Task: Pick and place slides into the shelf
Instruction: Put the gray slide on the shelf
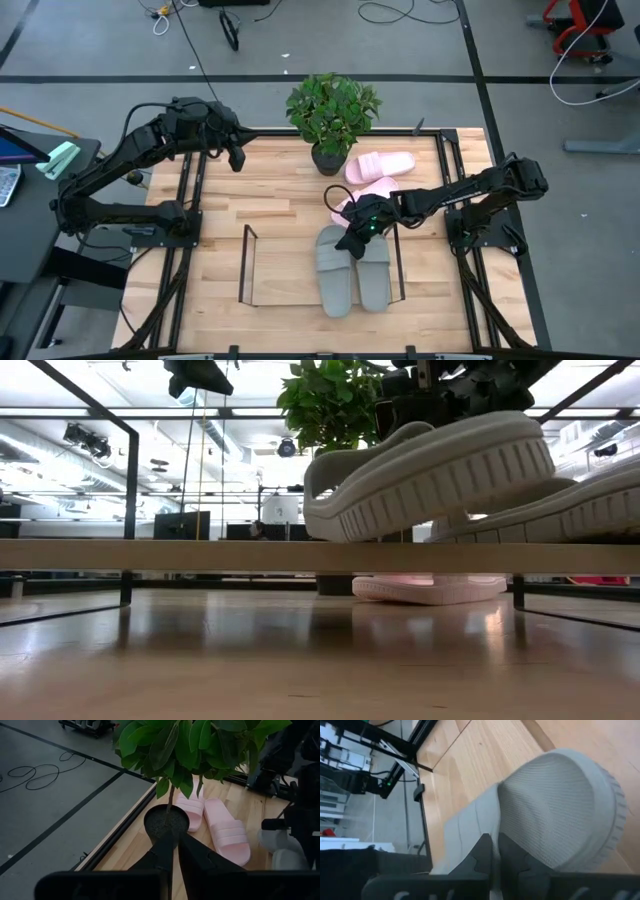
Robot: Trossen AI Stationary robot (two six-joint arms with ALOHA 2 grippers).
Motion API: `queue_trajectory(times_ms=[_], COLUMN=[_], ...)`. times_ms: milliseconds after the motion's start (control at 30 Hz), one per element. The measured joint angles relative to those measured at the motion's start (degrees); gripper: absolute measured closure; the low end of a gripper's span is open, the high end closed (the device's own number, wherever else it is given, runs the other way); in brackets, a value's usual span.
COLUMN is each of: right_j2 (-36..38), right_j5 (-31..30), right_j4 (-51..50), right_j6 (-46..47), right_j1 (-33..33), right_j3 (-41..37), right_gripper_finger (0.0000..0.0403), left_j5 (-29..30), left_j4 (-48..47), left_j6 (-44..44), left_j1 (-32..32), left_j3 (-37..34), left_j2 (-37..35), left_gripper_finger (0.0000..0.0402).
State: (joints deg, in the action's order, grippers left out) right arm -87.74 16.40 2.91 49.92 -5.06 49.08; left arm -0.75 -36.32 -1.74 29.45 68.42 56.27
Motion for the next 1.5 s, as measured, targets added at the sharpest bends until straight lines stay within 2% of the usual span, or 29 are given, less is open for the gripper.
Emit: queue_trajectory(times_ms=[467, 833, 1200, 1500], right_j2=[0.0, 0.0, 0.0, 0.0], right_j5=[-0.2, -1.2, -3.2, -4.3], right_j4=[-2.7, -3.5, -4.5, -5.5], right_j6=[-5.6, -8.9, -11.7, -14.1], right_j1=[0.0, 0.0, 0.0, 0.0], right_j3=[0.0, 0.0, 0.0, 0.0], right_gripper_finger=[0.0389, 0.0389, 0.0389, 0.0389], left_j5=[0.0, 0.0, 0.0, 0.0], left_j4=[0.0, 0.0, 0.0, 0.1], left_j6=[-0.1, -0.2, -0.5, -0.5], left_j1=[0.0, 0.0, 0.0, 0.0], left_j3=[0.0, 0.0, 0.0, 0.0], left_j2=[0.0, 0.0, 0.0, 0.0], left_gripper_finger=[0.0383, 0.037, 0.0383, 0.0371])
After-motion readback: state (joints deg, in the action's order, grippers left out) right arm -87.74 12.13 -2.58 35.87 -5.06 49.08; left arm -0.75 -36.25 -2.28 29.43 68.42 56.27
